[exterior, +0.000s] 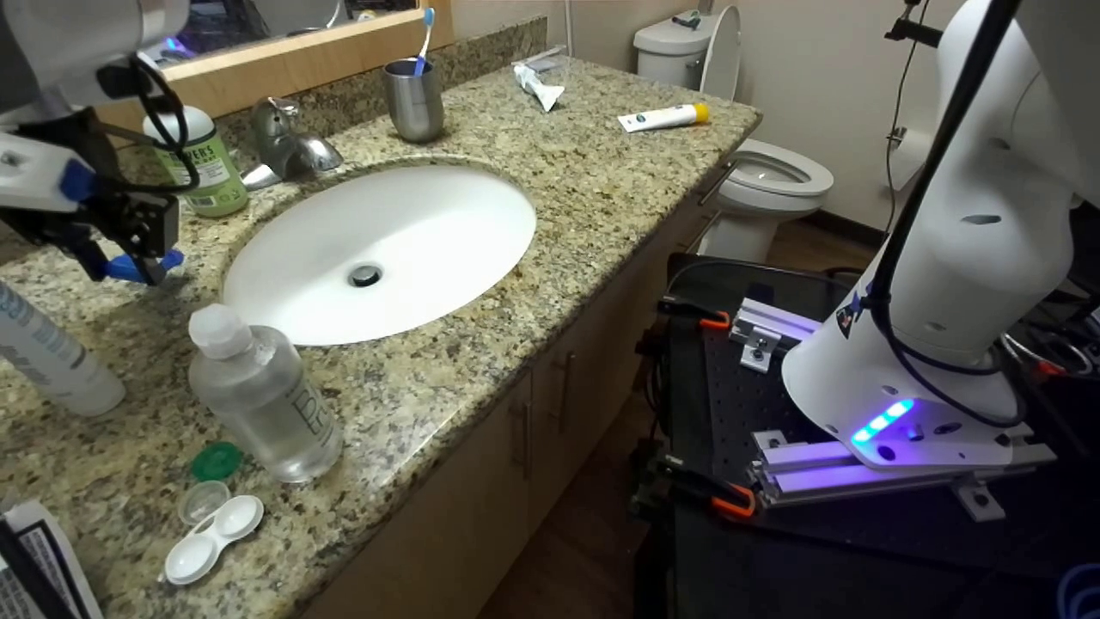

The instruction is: Move the blue case to the left side of the sink counter and then put it back on the right side of the sink counter

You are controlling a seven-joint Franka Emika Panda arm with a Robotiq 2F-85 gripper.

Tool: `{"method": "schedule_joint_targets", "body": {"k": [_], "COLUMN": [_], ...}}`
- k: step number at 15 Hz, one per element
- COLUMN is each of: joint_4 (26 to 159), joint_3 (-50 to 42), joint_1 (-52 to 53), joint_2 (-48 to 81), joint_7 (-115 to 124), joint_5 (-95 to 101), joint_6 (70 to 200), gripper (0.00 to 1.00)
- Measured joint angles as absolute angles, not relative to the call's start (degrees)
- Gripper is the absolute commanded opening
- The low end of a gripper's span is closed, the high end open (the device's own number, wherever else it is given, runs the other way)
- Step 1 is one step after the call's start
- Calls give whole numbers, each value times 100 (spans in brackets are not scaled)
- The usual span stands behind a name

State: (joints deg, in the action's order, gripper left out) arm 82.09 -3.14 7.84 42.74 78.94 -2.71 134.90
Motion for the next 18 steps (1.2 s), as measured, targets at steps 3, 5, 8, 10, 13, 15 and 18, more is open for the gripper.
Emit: {"method": "schedule_joint_targets", "body": {"k": [3,5,8,10,13,15,18], "joint_4": [8196,8177,8148,8125,8129,8130,8130], "joint_3": [-385,-412,-439,-478,-482,-481,-481], "joint_1": [814,812,810,815,807,812,812], "joint_2": [4274,4274,4256,4176,3992,4041,4094], "joint_7": [7894,7894,7899,7953,7947,7948,7948], "joint_5": [-179,-177,-177,-173,-178,-178,-178], "joint_6": [13502,13503,13449,13196,12975,12986,12997], "gripper": [98,100,100,100,100,100,100]}}
